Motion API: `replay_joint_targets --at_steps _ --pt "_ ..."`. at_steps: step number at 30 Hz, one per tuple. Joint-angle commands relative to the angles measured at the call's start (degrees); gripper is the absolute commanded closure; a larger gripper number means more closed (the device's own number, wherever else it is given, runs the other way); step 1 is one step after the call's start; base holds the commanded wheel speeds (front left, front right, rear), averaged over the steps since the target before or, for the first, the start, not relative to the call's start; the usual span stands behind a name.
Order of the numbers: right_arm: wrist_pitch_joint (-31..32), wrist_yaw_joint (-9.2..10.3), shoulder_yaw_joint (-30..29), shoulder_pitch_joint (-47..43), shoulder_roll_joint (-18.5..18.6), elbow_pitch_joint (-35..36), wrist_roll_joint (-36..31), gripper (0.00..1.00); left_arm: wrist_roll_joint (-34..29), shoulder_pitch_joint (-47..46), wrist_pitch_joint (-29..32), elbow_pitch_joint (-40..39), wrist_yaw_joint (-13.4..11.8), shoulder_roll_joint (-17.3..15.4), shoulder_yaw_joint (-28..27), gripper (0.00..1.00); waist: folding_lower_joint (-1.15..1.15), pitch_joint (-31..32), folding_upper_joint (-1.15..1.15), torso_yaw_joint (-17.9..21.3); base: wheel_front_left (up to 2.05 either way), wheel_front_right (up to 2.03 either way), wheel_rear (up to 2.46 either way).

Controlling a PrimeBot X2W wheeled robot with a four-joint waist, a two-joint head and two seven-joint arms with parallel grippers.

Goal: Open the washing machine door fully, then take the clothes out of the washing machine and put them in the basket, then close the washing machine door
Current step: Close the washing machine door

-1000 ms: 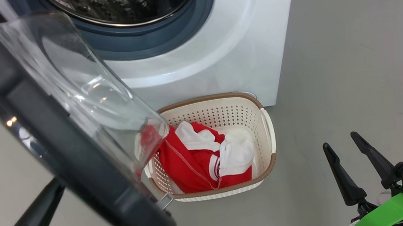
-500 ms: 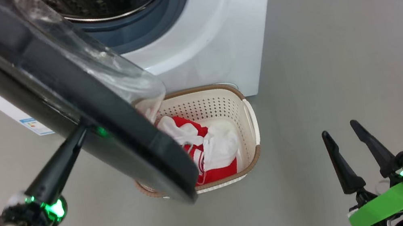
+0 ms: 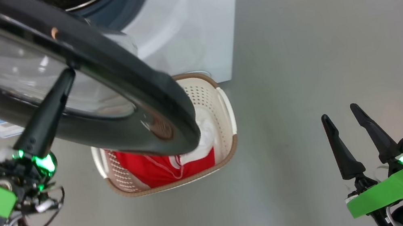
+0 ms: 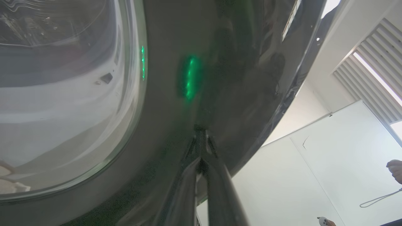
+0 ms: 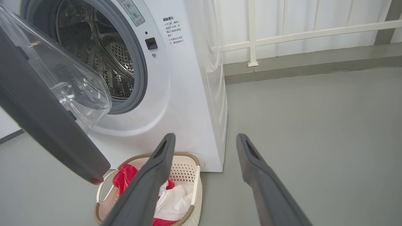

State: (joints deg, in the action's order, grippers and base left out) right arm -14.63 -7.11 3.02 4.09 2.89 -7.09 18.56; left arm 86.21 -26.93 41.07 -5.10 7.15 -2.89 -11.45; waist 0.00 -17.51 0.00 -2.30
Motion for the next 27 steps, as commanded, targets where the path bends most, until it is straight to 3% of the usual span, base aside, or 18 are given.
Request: replay_joint_targets --at_steps 1,14,27 --pt "-0.4 -0.37 1.3 1.6 0.0 1.6 0.8 0.00 -0.6 -2.1 -1.0 -1.0 0.3 -1.9 -1.1 1.00 0.00 -1.3 0.00 1.5 0.00 0.00 0.00" --pt "-0.4 -0.37 2.0 2.9 0.0 1.9 2.2 0.00 -3.9 -10.5 -14.3 4.9 0.3 -5.4 6.6 1.00 0.00 -3.2 0.00 4.9 0.00 0.00 0.00" --pt "-0.4 -0.37 2.6 3.6 0.0 2.0 3.4 0.00 -5.2 -17.8 -28.8 12.6 0.3 -11.5 13.1 1.00 0.00 -4.2 0.00 7.6 0.00 0.00 0.00"
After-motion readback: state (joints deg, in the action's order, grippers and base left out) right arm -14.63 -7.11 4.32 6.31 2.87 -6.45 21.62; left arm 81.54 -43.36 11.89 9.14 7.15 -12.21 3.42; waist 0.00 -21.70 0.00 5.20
